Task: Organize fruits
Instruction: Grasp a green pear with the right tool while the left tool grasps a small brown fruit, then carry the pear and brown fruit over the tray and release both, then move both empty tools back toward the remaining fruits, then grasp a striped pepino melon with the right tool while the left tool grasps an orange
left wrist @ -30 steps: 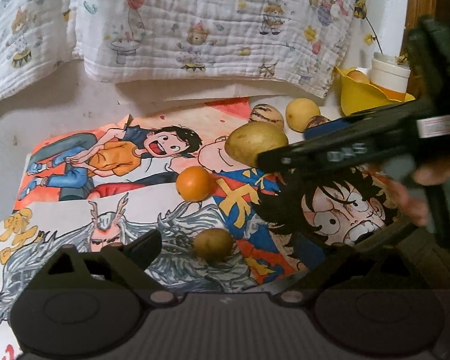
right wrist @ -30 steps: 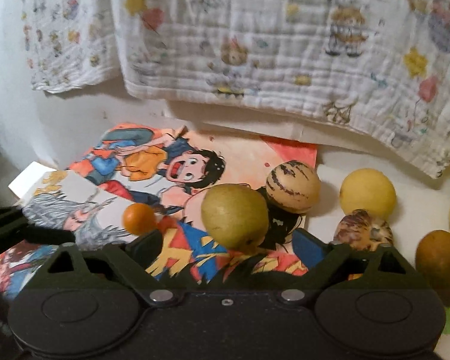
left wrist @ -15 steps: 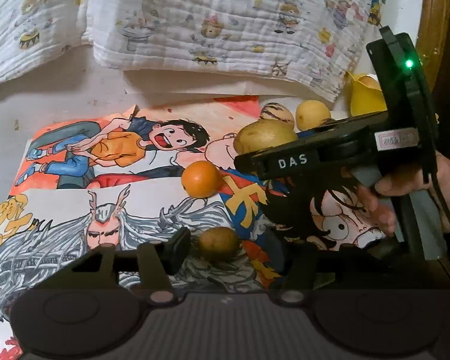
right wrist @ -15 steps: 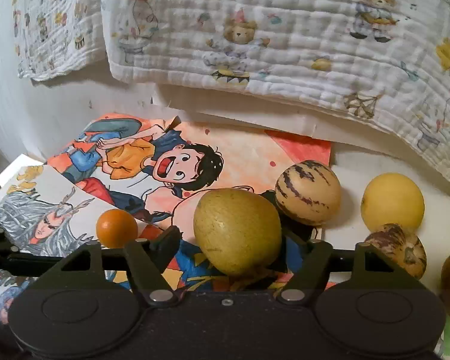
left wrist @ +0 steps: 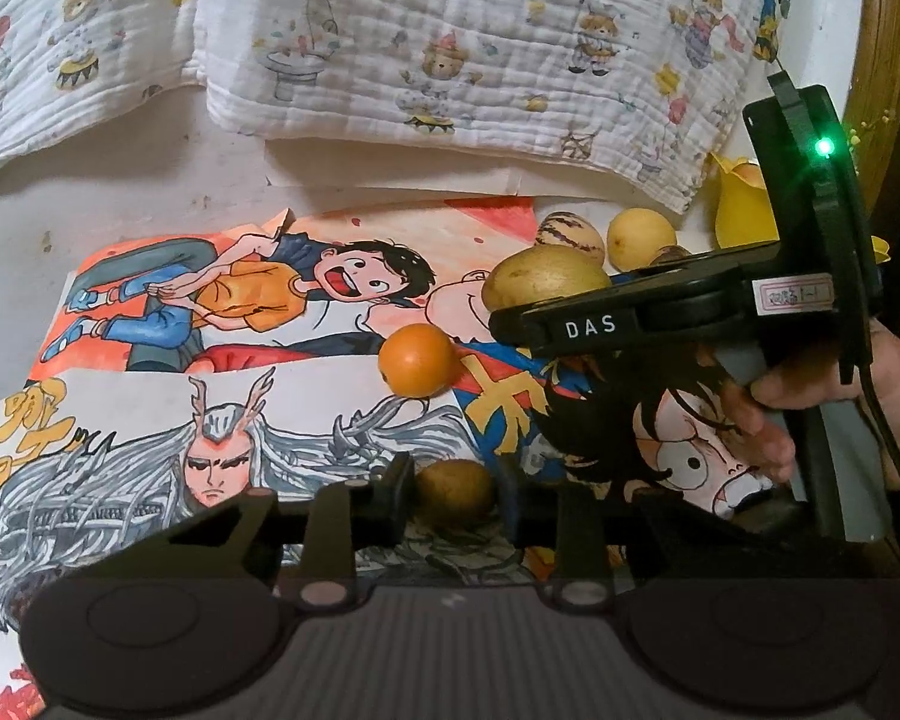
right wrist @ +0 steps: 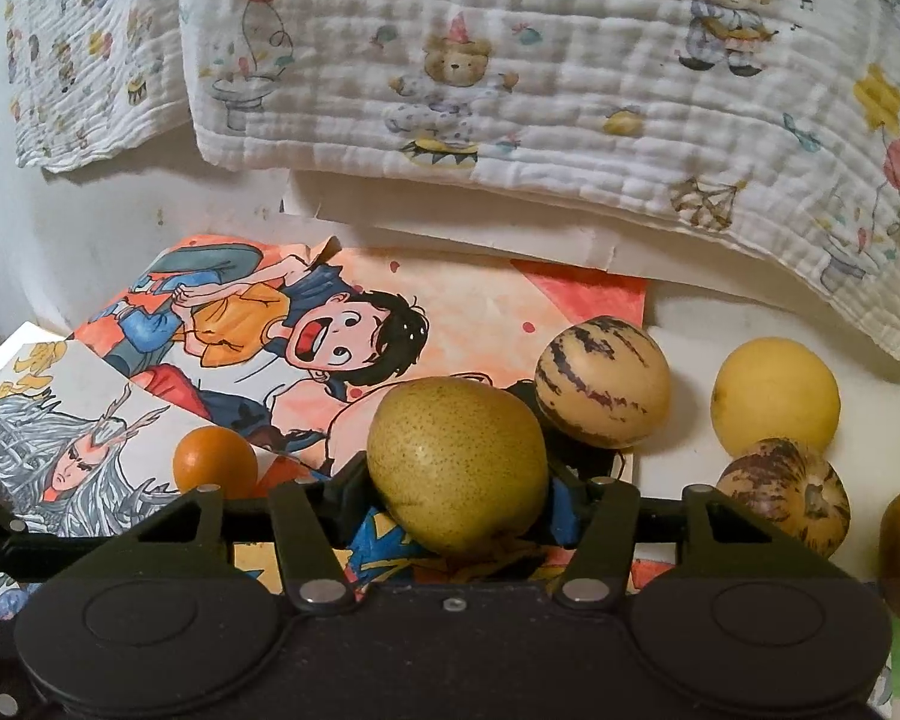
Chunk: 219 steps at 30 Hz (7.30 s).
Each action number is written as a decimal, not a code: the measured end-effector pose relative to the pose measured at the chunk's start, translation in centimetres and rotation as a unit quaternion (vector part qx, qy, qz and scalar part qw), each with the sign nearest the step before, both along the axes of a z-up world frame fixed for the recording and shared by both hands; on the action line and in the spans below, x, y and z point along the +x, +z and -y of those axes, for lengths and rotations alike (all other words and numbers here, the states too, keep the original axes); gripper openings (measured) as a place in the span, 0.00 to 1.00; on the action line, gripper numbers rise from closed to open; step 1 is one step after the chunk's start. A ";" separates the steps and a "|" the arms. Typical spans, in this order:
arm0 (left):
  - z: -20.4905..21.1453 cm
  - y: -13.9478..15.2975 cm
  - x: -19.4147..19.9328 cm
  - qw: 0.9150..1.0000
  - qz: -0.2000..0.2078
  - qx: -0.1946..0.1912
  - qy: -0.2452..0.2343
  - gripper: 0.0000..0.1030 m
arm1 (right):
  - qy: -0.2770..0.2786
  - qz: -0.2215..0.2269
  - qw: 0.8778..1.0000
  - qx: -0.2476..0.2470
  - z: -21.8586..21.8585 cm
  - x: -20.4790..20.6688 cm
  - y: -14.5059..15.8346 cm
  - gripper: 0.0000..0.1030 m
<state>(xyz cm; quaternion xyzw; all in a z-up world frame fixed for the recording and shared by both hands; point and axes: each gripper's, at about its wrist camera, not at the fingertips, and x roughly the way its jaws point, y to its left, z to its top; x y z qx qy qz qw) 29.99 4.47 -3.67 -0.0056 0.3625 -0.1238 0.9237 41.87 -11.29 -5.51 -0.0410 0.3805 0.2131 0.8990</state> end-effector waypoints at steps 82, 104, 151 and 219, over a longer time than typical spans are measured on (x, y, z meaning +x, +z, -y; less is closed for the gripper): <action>1.1 1.0 -15.6 1.000 -0.021 -0.013 -0.002 0.32 | 0.051 0.015 0.996 0.069 5.6 -26.0 3.0 0.58; 0.0 4.4 -21.4 0.999 0.052 -0.014 0.004 0.99 | 0.056 0.064 0.992 0.092 7.4 -31.6 6.6 0.92; 0.5 5.9 -11.6 0.994 0.050 0.090 -0.038 1.00 | -0.033 0.063 0.997 0.044 10.8 -19.2 7.1 0.99; 0.8 0.3 5.0 1.000 0.026 0.002 -0.012 0.37 | -0.109 0.034 0.993 0.014 7.1 0.0 2.0 0.52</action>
